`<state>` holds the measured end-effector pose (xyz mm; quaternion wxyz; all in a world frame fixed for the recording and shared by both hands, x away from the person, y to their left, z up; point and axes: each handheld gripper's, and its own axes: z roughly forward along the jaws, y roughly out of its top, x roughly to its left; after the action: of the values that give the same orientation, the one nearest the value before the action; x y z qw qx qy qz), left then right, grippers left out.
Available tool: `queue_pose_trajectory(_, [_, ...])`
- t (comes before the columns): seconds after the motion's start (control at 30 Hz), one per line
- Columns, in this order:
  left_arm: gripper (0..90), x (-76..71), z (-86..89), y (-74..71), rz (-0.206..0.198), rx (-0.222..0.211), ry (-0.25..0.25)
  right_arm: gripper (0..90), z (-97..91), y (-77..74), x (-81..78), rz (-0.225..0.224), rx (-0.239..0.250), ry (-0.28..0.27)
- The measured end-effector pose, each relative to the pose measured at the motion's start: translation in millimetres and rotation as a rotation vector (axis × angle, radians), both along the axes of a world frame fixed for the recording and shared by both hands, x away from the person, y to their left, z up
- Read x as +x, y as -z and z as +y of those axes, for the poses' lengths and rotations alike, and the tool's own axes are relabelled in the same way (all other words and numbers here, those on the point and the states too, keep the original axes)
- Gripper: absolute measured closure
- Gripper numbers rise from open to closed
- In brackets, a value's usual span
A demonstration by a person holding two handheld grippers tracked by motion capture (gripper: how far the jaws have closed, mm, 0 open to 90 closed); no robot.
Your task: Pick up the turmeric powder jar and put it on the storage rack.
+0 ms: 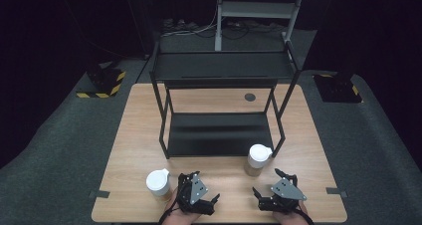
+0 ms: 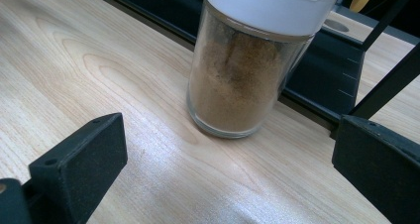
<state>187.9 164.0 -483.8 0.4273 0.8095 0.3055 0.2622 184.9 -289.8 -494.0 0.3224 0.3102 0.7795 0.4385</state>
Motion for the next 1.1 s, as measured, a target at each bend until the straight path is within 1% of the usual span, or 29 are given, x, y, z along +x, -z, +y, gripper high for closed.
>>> queue_pose_trajectory(0.13, [0.5,-0.3,2.0,1.0,-0.005,-0.008,0.007,0.0,-0.6,-0.3,0.6,0.004,0.003,0.0])
queue_pose_trajectory(0.2, [0.4,-0.9,2.5,1.4,-0.013,-0.007,0.012,0.0,-0.6,-0.4,0.8,0.004,0.003,0.0])
queue_pose_trajectory(0.33, [0.3,-3.3,2.8,3.1,-0.03,-0.02,0.014,0.0,-1.4,-0.6,1.4,0.008,0.007,-0.003])
queue_pose_trajectory(0.5, [0.3,-6.6,3.6,-1.1,-0.041,-0.034,0.024,0.0,-1.6,-0.6,1.4,0.008,0.007,-0.005])
queue_pose_trajectory(0.57, [0.3,-9.1,5.0,-4.4,-0.047,-0.045,0.034,0.0,-1.5,-0.7,1.6,0.008,0.005,-0.006])
queue_pose_trajectory(0.63, [0.3,-12.4,5.5,-7.2,-0.062,-0.043,0.039,0.0,-1.5,-0.8,1.8,0.009,0.005,-0.006])
queue_pose_trajectory(0.73, [0.3,-16.4,7.7,-11.7,-0.076,-0.055,0.048,0.0,-1.3,-1.0,1.9,0.01,0.004,-0.007])
queue_pose_trajectory(0.93, [0.3,-24.4,12.4,-22.2,-0.1,-0.09,0.059,0.0,-1.4,-1.1,2.0,0.011,0.004,-0.007])
queue_pose_trajectory(1.03, [0.3,-28.7,13.4,-26.9,-0.116,-0.093,0.063,0.0,-1.3,-1.0,1.9,0.01,0.003,-0.007])
queue_pose_trajectory(1.07, [0.3,-28.7,13.4,-26.9,-0.116,-0.093,0.063,0.0,-1.2,-1.0,1.8,0.009,0.002,-0.007])
queue_pose_trajectory(1.1, [0.3,-30.3,14.0,-29.3,-0.126,-0.089,0.065,0.0,-1.1,-1.0,1.8,0.009,0.001,-0.008])
